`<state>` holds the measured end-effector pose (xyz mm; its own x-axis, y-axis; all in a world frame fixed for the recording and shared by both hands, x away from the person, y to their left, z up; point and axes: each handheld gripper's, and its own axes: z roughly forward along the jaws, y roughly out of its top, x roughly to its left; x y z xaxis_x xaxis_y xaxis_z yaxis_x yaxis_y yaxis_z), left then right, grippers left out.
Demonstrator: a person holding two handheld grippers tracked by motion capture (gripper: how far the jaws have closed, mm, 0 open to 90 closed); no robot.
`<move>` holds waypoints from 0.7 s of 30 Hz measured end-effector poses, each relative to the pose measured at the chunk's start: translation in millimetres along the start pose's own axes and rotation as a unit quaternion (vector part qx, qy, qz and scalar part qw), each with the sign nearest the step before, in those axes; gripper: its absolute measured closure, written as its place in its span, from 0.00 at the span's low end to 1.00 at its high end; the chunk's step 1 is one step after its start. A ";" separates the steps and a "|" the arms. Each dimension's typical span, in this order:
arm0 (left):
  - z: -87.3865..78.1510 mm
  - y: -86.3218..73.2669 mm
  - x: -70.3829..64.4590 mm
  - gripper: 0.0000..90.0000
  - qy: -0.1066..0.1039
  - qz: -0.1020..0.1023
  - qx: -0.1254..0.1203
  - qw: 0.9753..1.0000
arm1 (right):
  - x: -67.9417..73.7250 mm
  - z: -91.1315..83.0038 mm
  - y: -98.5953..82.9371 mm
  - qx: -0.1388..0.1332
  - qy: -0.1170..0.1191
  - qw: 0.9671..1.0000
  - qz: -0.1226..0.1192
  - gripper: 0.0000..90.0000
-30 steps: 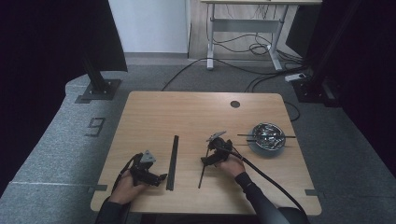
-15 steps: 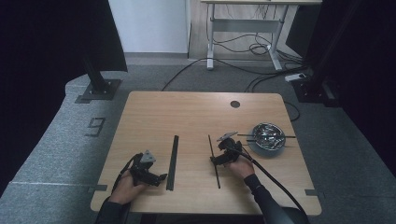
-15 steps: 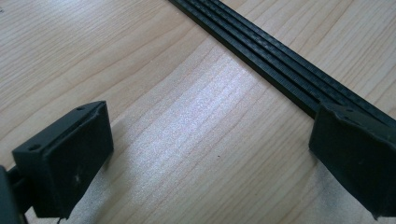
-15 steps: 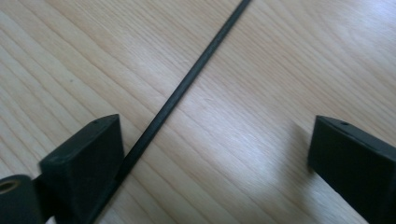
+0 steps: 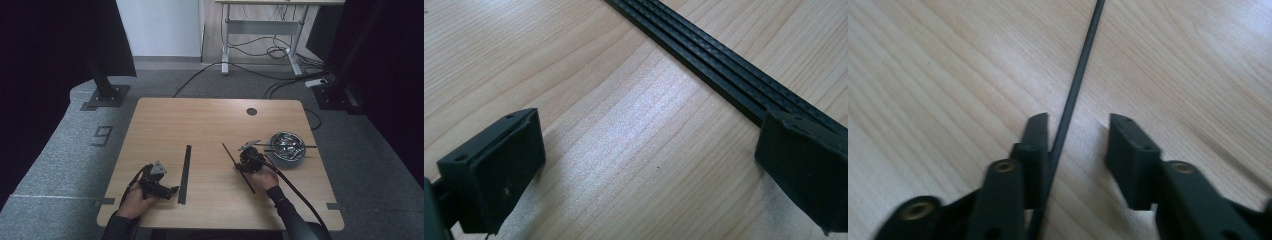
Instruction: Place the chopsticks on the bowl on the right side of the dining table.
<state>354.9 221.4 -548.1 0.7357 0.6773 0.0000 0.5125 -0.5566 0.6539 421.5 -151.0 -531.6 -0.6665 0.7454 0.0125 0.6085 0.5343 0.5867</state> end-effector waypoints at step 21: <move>0.0 0.0 0.0 0.00 0.000 0.000 0.000 1.000 | -24.6 -26.9 -30.3 0.030 0.003 1.000 0.009 0.95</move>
<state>354.9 221.4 -548.1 0.7357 0.6773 0.0000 0.5125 -0.5567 0.6537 407.9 -196.2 -527.9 -0.6578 0.7527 0.0272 0.6449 0.5443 0.5365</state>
